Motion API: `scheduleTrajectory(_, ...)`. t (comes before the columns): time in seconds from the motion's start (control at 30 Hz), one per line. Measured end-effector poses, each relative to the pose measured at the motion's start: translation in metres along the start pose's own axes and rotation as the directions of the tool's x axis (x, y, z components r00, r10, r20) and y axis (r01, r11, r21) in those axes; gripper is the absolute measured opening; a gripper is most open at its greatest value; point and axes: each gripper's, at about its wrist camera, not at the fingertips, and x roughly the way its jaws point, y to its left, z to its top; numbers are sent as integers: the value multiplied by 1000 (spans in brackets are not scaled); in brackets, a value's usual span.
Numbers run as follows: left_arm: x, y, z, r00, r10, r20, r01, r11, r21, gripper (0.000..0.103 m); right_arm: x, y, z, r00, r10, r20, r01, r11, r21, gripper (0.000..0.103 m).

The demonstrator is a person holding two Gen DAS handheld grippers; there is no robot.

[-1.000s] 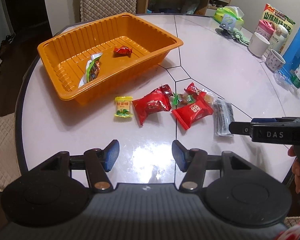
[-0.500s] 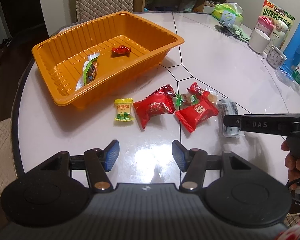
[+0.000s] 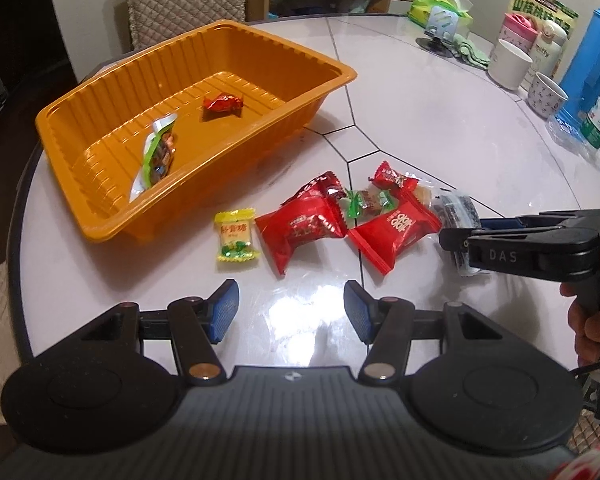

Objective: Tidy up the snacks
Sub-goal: 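Move the right gripper to the clear packet of dark strips and grasp it, then grasp a red wrapped candy with the left gripper while the right holds the clear packet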

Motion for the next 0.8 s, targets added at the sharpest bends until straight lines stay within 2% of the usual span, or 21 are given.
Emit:
scheduleTrajectory(0.23, 13, -8, 8, 1000, 4, 25, -7, 994, 112, 54, -3, -13, 1, 1000, 14, -3, -14, 999, 38, 40)
scheduleTrajectory(0.4, 26, -15, 11, 998, 39, 48, -48, 981, 187, 53, -7, -28, 1, 1000, 19, -4, -18, 995, 99, 40)
scheduleTrajectory(0.63, 43, -29, 14, 993, 73, 92, -96, 955, 281, 50, -10, -35, -1, 1000, 10, 1, -10, 993, 120, 40)
scheduleTrajectory(0.8, 50, -38, 14, 989, 85, 119, -121, 935, 334, 43, -11, -39, -1, 1000, 10, 2, -10, 991, 133, 40)
